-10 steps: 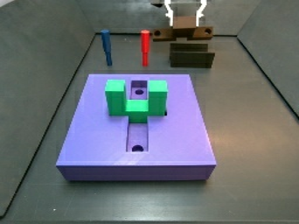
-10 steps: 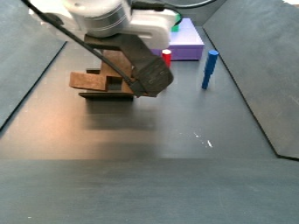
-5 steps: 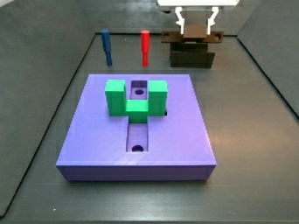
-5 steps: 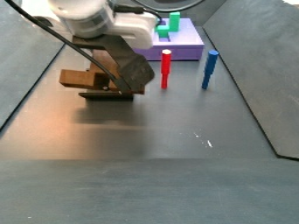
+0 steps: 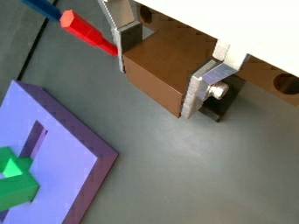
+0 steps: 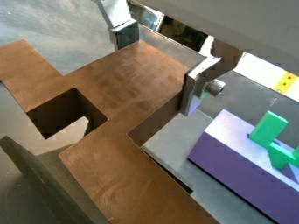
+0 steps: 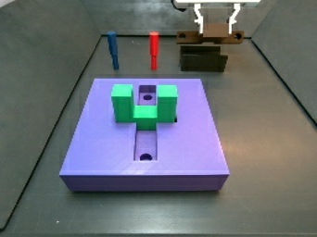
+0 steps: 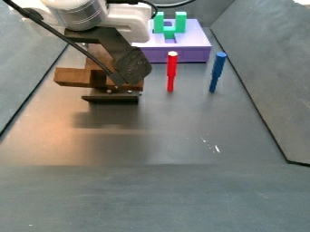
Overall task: Pick up the brown object. Move up. Place the brown object on the fixture. Regrasp the brown object. Move to above the board. Insert the brown object.
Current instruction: Place the brown object on the fixture.
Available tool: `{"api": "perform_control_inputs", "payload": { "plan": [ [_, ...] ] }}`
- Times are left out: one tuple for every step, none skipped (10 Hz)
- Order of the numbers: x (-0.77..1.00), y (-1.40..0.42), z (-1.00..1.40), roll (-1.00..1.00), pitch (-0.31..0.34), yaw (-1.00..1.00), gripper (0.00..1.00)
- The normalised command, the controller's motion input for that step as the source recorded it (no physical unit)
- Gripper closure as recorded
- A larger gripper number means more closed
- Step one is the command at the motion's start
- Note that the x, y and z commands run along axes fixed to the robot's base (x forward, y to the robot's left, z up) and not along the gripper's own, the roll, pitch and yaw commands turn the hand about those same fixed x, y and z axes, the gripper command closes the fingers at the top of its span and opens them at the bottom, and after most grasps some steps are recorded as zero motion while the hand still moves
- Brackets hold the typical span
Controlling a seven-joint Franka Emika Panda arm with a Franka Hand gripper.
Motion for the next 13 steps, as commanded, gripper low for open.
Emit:
{"api": "perform_control_inputs", "payload": {
  "plan": [
    [0.0,0.0,0.0,-0.51,0.04,0.18,1.0],
    [-0.03,0.0,0.0,-0.52,0.0,0.2,1.0],
    [0.0,0.0,-0.01,-0.38,0.0,0.15,1.0],
    [-0.02,0.0,-0.11,-0.25,-0.003,0.07,1.0],
    [-0.11,0.0,-0.18,-0.19,-0.023,0.03,1.0],
    [-0.13,0.0,-0.21,-0.09,-0.02,0.01,1.0],
    [-0.12,0.0,-0.18,-0.02,0.0,0.0,1.0],
    [-0.09,0.0,-0.07,0.0,0.0,0.0,1.0],
    [-0.09,0.0,-0.1,0.0,0.0,0.0,1.0],
    [-0.11,0.0,-0.17,0.0,-0.006,0.0,1.0],
    [-0.12,0.0,-0.24,0.0,-0.037,0.0,1.0],
    [-0.13,0.0,-0.27,0.0,-0.063,0.0,1.0],
    [-0.04,0.0,-0.22,-0.03,-0.06,0.0,1.0]
  ]
}}
